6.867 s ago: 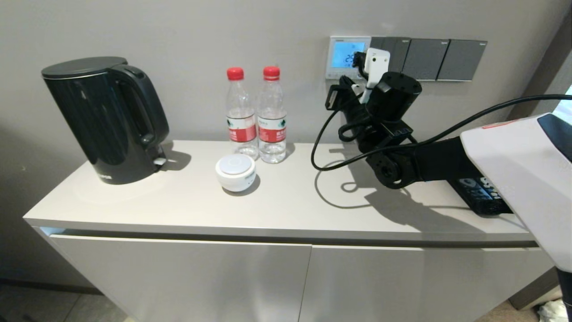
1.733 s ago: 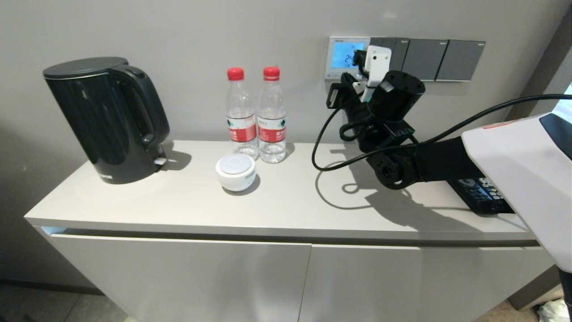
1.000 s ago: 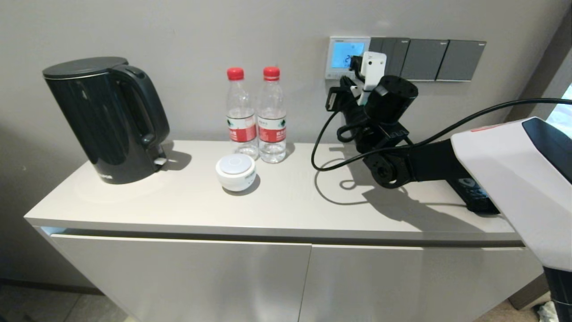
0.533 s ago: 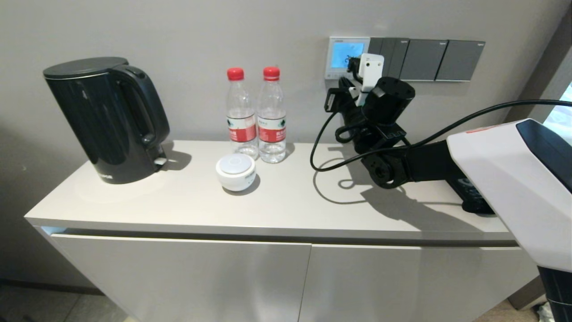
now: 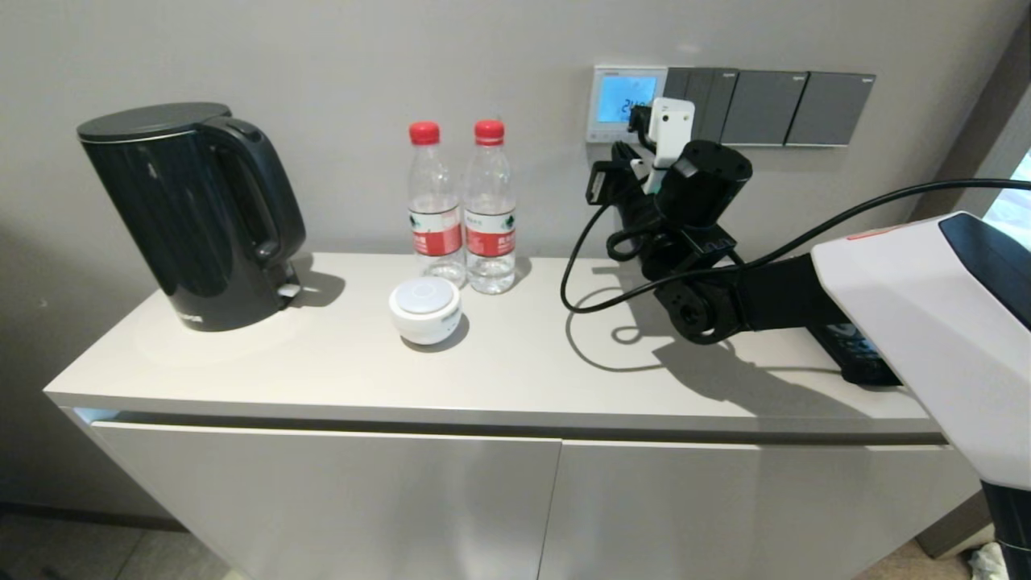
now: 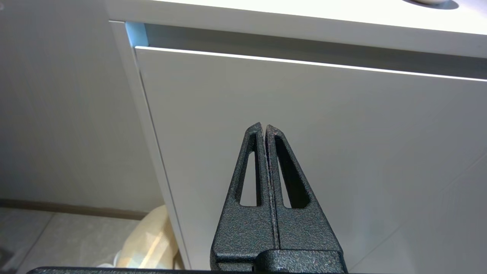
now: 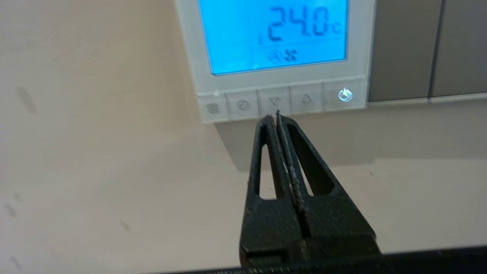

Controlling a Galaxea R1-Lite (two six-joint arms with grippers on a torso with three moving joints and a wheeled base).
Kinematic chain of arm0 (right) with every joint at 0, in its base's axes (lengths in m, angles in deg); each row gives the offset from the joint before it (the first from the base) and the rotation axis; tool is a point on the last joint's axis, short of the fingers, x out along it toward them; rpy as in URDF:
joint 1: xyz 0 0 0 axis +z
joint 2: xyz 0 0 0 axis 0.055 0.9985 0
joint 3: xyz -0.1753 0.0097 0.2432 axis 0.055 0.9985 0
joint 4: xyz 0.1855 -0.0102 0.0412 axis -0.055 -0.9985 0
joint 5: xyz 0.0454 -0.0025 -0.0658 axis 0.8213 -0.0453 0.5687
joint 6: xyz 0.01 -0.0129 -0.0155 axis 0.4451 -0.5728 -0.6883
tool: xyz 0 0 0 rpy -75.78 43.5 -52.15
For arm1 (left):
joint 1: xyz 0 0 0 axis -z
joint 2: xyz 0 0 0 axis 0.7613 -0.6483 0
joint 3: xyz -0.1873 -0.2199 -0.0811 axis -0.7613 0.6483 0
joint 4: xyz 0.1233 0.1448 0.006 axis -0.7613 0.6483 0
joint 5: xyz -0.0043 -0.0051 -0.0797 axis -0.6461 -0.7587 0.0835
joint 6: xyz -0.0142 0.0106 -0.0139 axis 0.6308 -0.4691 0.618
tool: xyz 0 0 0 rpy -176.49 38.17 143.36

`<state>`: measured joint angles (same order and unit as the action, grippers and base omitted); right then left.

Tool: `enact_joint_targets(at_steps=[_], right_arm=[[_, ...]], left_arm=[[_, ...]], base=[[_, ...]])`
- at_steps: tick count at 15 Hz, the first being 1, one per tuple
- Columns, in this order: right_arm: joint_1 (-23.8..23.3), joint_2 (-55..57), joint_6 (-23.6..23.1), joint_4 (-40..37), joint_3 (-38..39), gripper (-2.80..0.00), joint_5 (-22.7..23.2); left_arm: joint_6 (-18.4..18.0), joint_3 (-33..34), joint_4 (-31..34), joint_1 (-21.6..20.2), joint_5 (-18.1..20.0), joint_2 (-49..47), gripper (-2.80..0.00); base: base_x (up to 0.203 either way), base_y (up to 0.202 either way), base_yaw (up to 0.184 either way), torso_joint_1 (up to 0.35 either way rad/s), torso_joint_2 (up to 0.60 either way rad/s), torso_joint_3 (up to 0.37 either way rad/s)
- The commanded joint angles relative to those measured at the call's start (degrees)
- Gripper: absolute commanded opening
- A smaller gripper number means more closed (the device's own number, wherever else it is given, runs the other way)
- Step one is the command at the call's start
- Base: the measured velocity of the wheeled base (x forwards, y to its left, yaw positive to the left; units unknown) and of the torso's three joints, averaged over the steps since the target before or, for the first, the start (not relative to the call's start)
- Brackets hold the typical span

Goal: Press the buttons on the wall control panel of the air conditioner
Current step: Press the temperature decrease button, then turn off the central air conditioner

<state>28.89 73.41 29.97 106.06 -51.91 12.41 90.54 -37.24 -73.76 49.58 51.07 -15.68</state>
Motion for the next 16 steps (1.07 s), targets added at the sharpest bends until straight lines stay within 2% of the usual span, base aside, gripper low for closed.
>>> enact_joint_targets(at_steps=[1, 6, 10, 13, 16], right_arm=[[0.09, -0.40, -0.03, 0.36, 0.11, -2.80, -0.13], [0.10, -4.61, -0.02, 1.08, 2.58, -2.80, -0.15], [0.00, -14.54, -0.17, 1.15, 9.59, -2.80, -0.61], [-0.82, -20.77, -0.95, -1.74, 13.65, -2.80, -1.06], [-4.82, -29.61, -1.02, -6.32, 21.73, -2.80, -1.97]], left_arm=[[0.04, 0.00, -0.01, 0.00, -0.02, 0.00, -2.80], [0.03, 0.00, -0.08, 0.00, -0.02, 0.00, -2.80], [0.03, 0.00, -0.01, 0.00, -0.02, 0.00, -2.80], [0.03, 0.00, -0.01, 0.00, -0.02, 0.00, -2.80], [0.09, 0.00, -0.07, 0.00, -0.02, 0.00, -2.80]], base=[[0.000, 0.000, 0.000, 0.000, 0.00, 0.000], [0.000, 0.000, 0.000, 0.000, 0.00, 0.000], [0.000, 0.000, 0.000, 0.000, 0.00, 0.000], [0.000, 0.000, 0.000, 0.000, 0.00, 0.000], [0.000, 0.000, 0.000, 0.000, 0.00, 0.000]])
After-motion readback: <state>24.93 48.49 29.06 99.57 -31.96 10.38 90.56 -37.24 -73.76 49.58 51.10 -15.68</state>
